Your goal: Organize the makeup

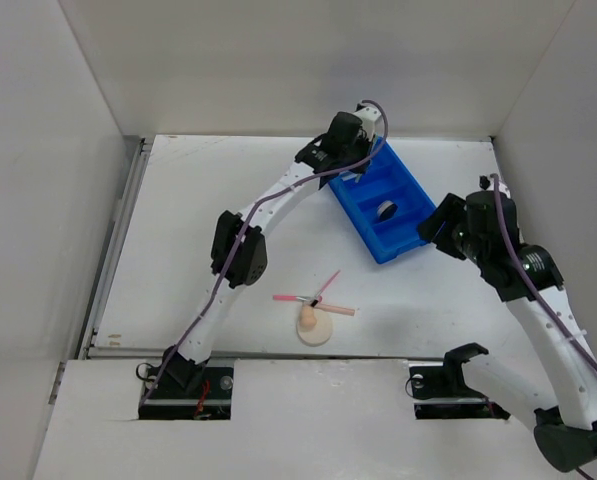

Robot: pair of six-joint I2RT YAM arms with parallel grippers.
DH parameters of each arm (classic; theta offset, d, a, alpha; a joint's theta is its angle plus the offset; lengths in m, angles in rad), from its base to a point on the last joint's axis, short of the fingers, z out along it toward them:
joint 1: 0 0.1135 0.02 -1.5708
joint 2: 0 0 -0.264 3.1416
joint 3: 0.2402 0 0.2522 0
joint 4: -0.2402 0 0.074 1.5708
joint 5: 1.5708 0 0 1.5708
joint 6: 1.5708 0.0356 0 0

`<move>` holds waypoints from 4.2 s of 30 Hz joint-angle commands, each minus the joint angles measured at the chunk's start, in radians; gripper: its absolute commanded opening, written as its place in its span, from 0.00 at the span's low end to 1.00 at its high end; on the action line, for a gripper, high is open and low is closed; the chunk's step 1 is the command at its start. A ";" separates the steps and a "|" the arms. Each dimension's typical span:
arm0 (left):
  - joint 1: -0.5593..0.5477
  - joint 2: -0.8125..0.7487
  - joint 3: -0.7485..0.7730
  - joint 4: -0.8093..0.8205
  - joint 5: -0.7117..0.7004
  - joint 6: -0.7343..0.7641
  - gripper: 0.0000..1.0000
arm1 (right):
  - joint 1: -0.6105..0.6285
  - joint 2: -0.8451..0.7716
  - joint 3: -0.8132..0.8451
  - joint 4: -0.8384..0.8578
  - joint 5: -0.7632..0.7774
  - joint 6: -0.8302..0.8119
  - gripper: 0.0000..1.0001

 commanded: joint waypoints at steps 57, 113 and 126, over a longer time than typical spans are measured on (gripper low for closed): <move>0.040 -0.656 -0.537 0.046 -0.010 -0.078 0.71 | 0.097 0.193 0.026 0.080 -0.118 -0.126 0.67; 0.072 -1.365 -1.073 -0.467 -0.586 -0.427 0.78 | 0.451 0.469 0.126 0.120 0.241 -0.052 0.14; 0.072 -1.356 -1.064 -0.449 -0.536 -0.384 0.79 | 0.004 0.581 0.049 0.321 0.129 -0.171 0.15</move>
